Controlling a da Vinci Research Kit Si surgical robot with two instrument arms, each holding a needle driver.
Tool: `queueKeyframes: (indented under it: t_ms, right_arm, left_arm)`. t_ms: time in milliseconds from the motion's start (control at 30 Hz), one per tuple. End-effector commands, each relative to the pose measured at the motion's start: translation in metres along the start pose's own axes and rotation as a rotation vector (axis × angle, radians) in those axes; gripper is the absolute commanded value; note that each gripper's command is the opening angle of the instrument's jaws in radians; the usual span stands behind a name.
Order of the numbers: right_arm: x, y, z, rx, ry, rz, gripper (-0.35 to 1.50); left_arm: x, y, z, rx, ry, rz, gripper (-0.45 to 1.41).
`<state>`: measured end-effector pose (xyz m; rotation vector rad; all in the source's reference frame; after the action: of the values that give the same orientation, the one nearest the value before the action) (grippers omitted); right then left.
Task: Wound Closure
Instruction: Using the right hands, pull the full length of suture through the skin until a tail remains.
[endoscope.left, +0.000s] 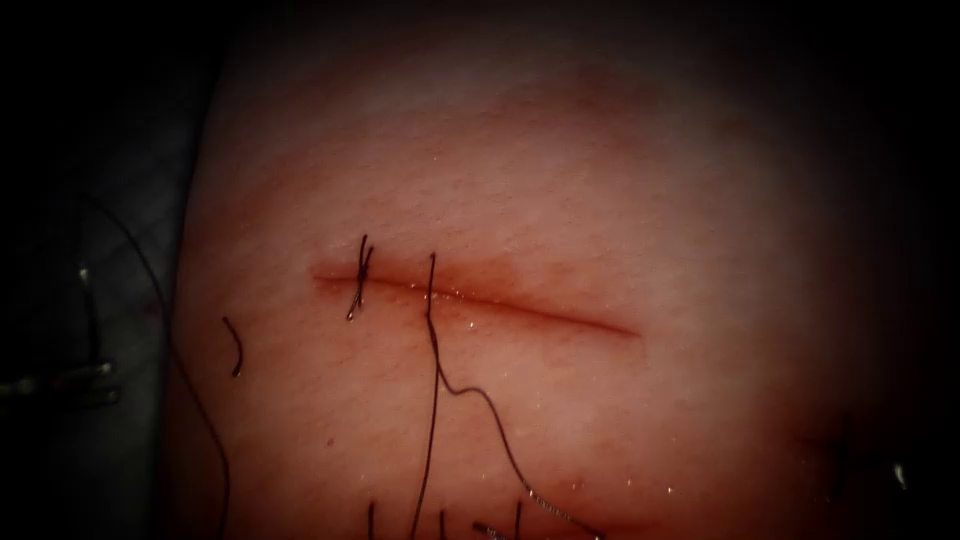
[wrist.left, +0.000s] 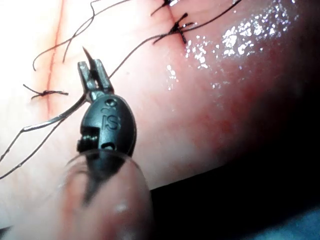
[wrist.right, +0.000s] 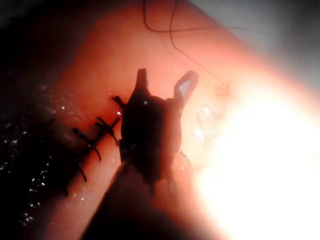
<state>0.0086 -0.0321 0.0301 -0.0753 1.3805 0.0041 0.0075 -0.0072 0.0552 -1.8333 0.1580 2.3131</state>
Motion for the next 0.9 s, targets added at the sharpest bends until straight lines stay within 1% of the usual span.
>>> queueKeyframes:
  t_ms: [33, 100, 133, 167, 267, 300, 367, 400, 433, 467, 500, 600, 700, 833, 900]
  right_arm:
    - [-0.0023, 0.0013, 0.0017, -0.017, -0.026, 0.01, 1.33]
    - [-0.0048, 0.0033, 0.0033, -0.043, -0.062, 0.028, 1.35]
    - [-0.0073, 0.0049, 0.0048, -0.066, -0.094, 0.041, 1.36]
    - [-0.0091, 0.0059, 0.0058, -0.083, -0.116, 0.048, 1.36]
    - [-0.0137, 0.0083, 0.0085, -0.124, -0.166, 0.061, 1.41]
    - [-0.017, 0.0095, 0.0104, -0.139, -0.178, 0.062, 1.43]
    - [-0.0198, 0.0105, 0.0118, -0.152, -0.194, 0.055, 1.4]
    - [-0.0225, 0.0114, 0.0136, -0.168, -0.203, 0.075, 1.36]
    - [-0.0235, 0.0117, 0.0143, -0.167, -0.195, 0.084, 1.36]
    - [-0.0258, 0.0127, 0.0159, -0.175, -0.191, 0.109, 1.36]
    - [-0.0258, 0.0127, 0.0159, -0.175, -0.191, 0.109, 1.36]
    - [-0.0285, 0.0138, 0.018, -0.185, -0.187, 0.132, 1.33]
    - [-0.0306, 0.0146, 0.0197, -0.193, -0.187, 0.143, 1.33]
    - [-0.0326, 0.015, 0.0211, -0.177, -0.208, 0.152, 1.33]
    - [-0.0334, 0.0151, 0.0217, -0.167, -0.203, 0.159, 1.33]
  left_arm:
    - [-0.0005, 0.0004, 0.0008, 0.002, 0.0, 0.0, -0.45]
    - [-0.0006, 0.0005, 0.001, 0.005, -0.003, 0.001, -0.45]
    - [-0.0007, 0.0005, 0.0012, 0.006, -0.003, 0.001, -0.45]
    - [-0.0008, 0.0005, 0.0013, 0.009, -0.001, 0.001, -0.45]
    - [-0.0009, 0.0006, 0.0014, 0.007, -0.003, 0.002, -0.45]
    - [-0.001, 0.0006, 0.0015, 0.006, 0.0, 0.002, -0.45]
    - [-0.0009, 0.0007, 0.0016, 0.004, 0.0, 0.002, -0.45]
    - [-0.0009, 0.0007, 0.0018, 0.005, -0.001, 0.003, -0.45]
    - [-0.0009, 0.0007, 0.0018, 0.004, 0.002, 0.003, -0.45]
    - [-0.0009, 0.0008, 0.0019, 0.002, 0.0, 0.003, -0.45]
    - [-0.0009, 0.0008, 0.0019, 0.002, 0.0, 0.003, -0.45]
    - [-0.001, 0.0008, 0.0019, 0.002, 0.0, 0.003, -0.45]
    - [-0.001, 0.0008, 0.0019, 0.0, -0.002, 0.003, -0.45]
    - [-0.001, 0.0008, 0.0019, 0.0, -0.002, 0.003, -0.45]
    - [-0.001, 0.0008, 0.0019, 0.0, -0.002, 0.004, -0.45]
